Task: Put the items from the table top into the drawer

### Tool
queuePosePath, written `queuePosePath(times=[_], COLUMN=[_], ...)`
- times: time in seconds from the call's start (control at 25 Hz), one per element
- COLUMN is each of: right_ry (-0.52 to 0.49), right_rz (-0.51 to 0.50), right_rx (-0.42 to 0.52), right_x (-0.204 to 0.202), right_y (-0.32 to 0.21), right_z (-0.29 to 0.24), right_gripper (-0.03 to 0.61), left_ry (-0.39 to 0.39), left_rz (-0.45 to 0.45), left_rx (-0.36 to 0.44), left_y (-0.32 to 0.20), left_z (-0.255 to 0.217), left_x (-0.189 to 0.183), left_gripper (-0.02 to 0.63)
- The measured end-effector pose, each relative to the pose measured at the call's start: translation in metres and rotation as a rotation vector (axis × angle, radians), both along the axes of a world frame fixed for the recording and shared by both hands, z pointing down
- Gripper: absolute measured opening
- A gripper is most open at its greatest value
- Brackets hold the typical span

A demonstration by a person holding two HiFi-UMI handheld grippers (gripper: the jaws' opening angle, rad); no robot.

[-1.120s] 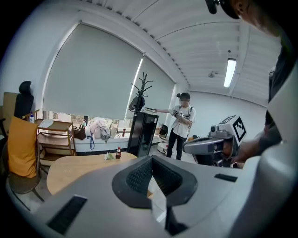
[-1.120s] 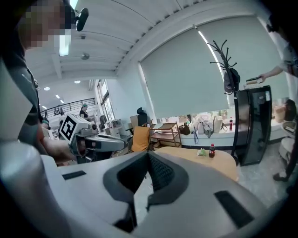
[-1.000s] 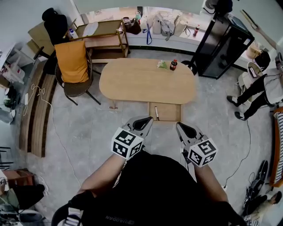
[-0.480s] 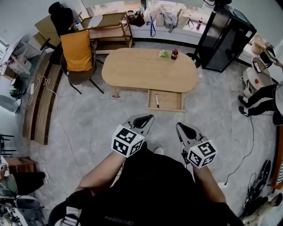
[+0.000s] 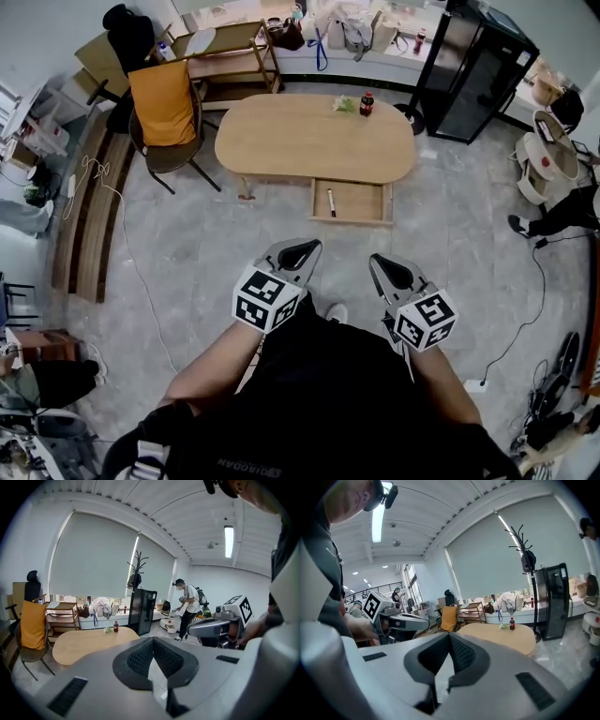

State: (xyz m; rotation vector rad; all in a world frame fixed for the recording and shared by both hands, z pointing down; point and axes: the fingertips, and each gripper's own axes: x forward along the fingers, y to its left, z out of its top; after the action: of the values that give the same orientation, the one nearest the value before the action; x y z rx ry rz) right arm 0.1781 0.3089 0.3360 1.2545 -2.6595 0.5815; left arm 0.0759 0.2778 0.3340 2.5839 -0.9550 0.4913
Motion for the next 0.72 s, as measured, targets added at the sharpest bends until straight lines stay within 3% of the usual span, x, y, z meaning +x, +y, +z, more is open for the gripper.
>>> queuePosePath(times=[0.72], right_ry=[-0.006], right_rz=[-0.006], right_rx=[0.003], right_x=[-0.0051], right_y=[0.0042], right_z=[-0.0024], right_gripper=[0.003], left_ry=[0.014], left_rz=[-0.011], left_rx=[0.023], left_y=[0.0009], left_z=[-0.0076], left_x=[-0.0009], left_gripper=[0.002])
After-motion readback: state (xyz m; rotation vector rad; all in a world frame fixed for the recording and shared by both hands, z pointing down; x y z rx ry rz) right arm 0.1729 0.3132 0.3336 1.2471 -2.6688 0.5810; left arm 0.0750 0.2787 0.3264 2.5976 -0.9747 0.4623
